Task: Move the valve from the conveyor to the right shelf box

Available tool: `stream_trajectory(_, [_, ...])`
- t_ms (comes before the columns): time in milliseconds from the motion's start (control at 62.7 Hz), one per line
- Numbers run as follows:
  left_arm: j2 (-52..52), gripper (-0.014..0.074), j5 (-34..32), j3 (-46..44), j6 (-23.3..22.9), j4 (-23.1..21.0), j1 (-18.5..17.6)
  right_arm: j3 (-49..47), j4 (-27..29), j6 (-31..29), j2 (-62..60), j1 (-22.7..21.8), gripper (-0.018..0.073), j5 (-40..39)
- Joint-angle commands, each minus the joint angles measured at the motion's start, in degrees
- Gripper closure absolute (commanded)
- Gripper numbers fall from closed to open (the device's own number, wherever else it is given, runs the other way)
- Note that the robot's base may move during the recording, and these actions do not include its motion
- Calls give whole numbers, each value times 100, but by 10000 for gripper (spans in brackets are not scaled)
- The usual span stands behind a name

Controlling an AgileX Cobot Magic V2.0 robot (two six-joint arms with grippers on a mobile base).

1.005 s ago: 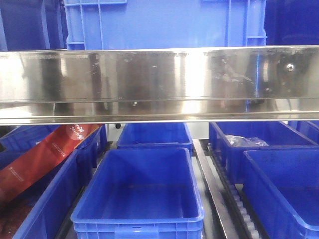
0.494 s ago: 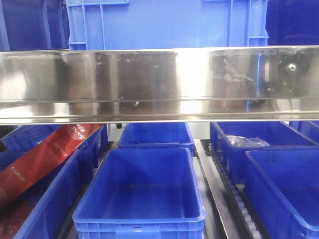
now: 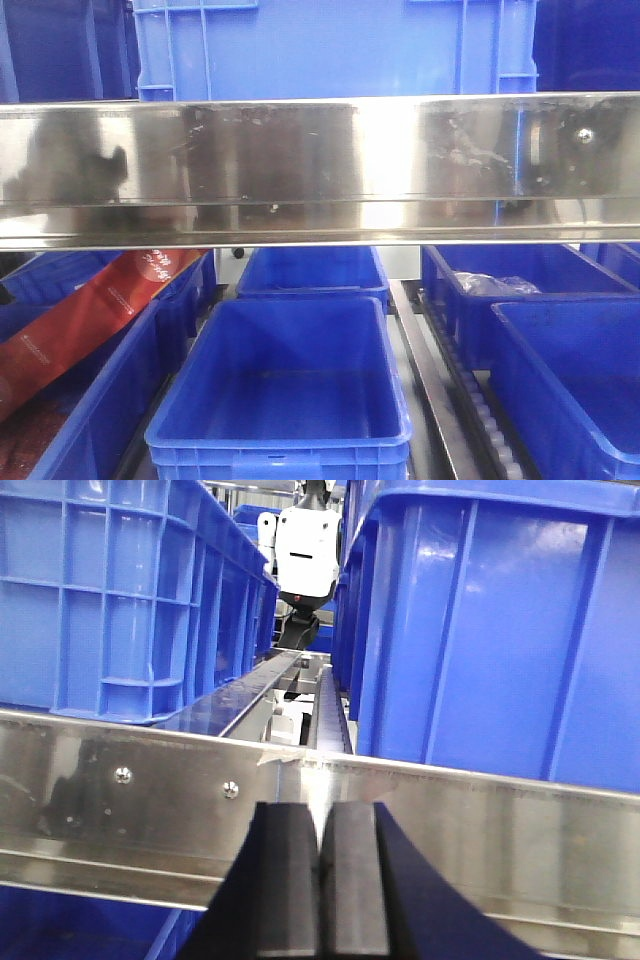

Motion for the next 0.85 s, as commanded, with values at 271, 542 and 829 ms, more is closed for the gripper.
stream_trajectory(271, [-35, 707, -45, 6, -47, -43, 11, 14, 27, -23, -15, -27, 728, -124])
stream_trajectory(542, [-35, 707, -45, 6, -47, -43, 11, 14, 27, -23, -15, -27, 728, -124])
stream_trajectory(829, [-35, 707, -45, 6, -47, -43, 11, 14, 27, -23, -15, -27, 728, -124])
